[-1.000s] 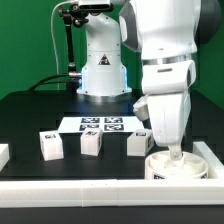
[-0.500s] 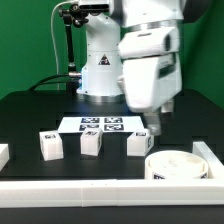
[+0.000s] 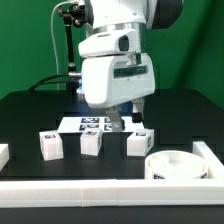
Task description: Assemble stool
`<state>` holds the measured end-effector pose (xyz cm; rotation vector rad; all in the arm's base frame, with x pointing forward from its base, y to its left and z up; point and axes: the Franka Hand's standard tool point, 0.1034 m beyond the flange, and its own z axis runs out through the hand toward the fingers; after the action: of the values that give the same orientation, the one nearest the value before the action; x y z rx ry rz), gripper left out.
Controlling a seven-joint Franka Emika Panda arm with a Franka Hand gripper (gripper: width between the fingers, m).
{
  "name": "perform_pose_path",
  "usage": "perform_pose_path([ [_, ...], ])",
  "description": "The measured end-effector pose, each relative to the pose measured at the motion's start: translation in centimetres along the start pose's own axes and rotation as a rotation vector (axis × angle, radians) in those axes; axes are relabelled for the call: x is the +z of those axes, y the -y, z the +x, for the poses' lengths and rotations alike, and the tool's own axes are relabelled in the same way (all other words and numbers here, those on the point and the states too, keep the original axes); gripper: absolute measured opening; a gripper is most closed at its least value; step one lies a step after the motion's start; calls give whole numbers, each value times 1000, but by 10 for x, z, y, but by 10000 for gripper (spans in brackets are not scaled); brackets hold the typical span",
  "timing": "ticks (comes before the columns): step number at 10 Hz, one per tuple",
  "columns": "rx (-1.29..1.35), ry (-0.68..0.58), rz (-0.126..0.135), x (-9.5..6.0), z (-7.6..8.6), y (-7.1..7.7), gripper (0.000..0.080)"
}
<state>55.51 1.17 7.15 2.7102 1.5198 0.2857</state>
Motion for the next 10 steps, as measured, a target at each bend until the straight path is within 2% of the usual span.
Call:
perform_pose_path([
  [2, 73, 0, 1, 0, 0, 0, 648],
  [3, 158, -9, -6, 1, 0, 0, 648],
  [4, 369, -41, -36, 4, -1, 8, 648],
  [5, 465, -38, -31, 6, 1, 16, 648],
  [6, 597, -41, -27, 6, 3, 17, 648],
  [7, 630, -41, -25, 8, -2, 15, 648],
  [10, 799, -48, -16, 8, 0, 17, 648],
])
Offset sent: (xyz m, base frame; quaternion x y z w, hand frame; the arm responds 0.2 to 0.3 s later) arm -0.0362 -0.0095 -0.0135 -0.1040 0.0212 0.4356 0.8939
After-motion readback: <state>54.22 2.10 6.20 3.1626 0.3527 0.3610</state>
